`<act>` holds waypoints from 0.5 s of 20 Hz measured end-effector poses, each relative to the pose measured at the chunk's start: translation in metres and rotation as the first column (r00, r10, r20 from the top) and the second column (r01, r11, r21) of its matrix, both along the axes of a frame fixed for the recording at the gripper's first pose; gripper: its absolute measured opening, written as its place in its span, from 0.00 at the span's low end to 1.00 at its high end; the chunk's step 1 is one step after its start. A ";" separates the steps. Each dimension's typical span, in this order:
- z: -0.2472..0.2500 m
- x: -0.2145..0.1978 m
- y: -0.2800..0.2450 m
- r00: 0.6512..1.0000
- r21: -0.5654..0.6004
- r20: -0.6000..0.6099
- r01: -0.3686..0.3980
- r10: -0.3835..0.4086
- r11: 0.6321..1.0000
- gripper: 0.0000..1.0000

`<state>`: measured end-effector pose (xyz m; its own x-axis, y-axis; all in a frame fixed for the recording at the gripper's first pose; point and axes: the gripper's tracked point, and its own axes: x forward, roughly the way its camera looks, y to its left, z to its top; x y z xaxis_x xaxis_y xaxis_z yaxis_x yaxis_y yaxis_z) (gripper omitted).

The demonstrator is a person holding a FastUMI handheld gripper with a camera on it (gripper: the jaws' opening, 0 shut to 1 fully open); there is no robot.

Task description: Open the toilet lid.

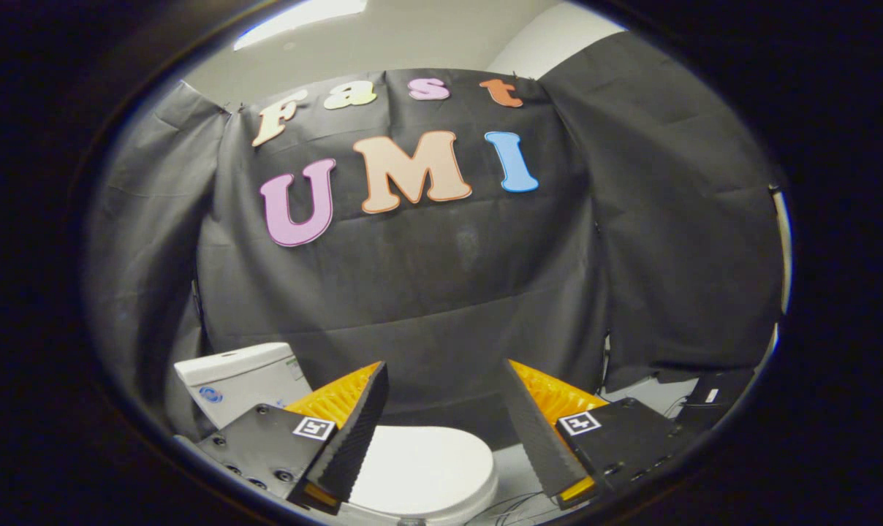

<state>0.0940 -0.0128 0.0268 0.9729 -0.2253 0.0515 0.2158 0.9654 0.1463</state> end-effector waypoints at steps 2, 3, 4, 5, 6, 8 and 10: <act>-0.005 -0.010 -0.014 1.000 -0.041 -0.023 0.016 -0.017 0.999 0.95; -0.006 -0.012 -0.015 1.000 -0.060 -0.029 0.007 -0.009 0.998 0.95; -0.006 -0.015 -0.016 0.999 -0.072 -0.034 -0.004 0.002 0.997 0.95; -0.008 -0.017 -0.015 0.999 -0.080 -0.040 -0.024 0.020 0.996 0.95; -0.008 -0.018 -0.013 0.998 -0.097 -0.042 -0.045 0.041 0.994 0.95; -0.012 -0.020 -0.009 0.996 -0.162 -0.057 -0.083 0.075 0.983 0.95; -0.019 -0.019 -0.009 0.991 -0.184 -0.086 -0.114 0.100 0.976 0.95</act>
